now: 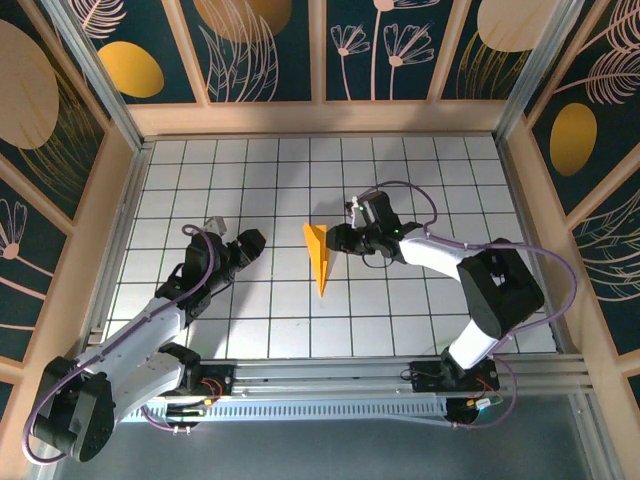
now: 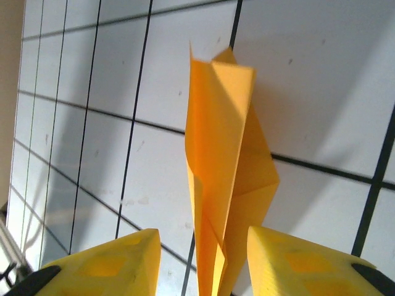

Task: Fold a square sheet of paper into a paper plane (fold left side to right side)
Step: Turn over the paper plane at the center of the table.

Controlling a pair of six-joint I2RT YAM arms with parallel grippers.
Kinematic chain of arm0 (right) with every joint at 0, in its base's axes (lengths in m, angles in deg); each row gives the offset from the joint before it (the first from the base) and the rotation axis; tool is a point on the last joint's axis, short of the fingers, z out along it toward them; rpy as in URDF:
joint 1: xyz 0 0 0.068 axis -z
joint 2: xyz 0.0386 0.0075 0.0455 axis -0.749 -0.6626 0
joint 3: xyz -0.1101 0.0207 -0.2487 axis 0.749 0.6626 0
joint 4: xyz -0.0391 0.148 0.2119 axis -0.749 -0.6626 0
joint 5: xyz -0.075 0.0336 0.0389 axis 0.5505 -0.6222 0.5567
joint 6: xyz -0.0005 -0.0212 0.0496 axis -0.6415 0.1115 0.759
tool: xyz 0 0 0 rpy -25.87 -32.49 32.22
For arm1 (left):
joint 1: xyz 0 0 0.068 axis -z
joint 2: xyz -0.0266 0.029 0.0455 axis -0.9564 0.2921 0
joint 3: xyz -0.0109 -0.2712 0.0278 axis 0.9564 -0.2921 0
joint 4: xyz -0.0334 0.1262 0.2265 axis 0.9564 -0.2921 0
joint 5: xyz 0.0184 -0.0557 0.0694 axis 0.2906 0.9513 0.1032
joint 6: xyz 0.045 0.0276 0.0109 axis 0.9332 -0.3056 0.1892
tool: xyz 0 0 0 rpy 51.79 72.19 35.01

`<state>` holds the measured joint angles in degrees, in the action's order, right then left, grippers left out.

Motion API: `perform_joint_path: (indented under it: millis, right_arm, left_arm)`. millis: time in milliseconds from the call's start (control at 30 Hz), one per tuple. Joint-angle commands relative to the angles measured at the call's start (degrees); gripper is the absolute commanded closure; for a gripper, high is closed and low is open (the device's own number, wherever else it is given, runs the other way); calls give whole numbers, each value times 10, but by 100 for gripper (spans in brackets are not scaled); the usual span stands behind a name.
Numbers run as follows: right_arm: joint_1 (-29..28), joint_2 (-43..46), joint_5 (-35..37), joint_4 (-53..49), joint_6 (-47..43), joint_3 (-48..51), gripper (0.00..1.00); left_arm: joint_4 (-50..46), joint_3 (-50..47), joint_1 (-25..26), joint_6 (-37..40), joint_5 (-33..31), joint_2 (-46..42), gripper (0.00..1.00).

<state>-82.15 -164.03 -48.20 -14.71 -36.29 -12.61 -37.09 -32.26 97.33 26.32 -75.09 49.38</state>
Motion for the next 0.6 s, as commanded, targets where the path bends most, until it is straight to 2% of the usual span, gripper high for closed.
perform_joint_path:
  millis: [0, 300, 567]
  right_arm:
    - [-4, -15, -49, -21, -10, 6, 60]
    - [-3, -64, -82, 18, 1, 12, 69]
    - [-4, -91, -95, 34, 3, 8, 71]
  left_arm:
    - [-11, -4, -4, 11, -6, -6, 29]
    - [-26, 1, -4, 17, -8, -9, 29]
    - [-27, 0, -4, 18, -10, -8, 29]
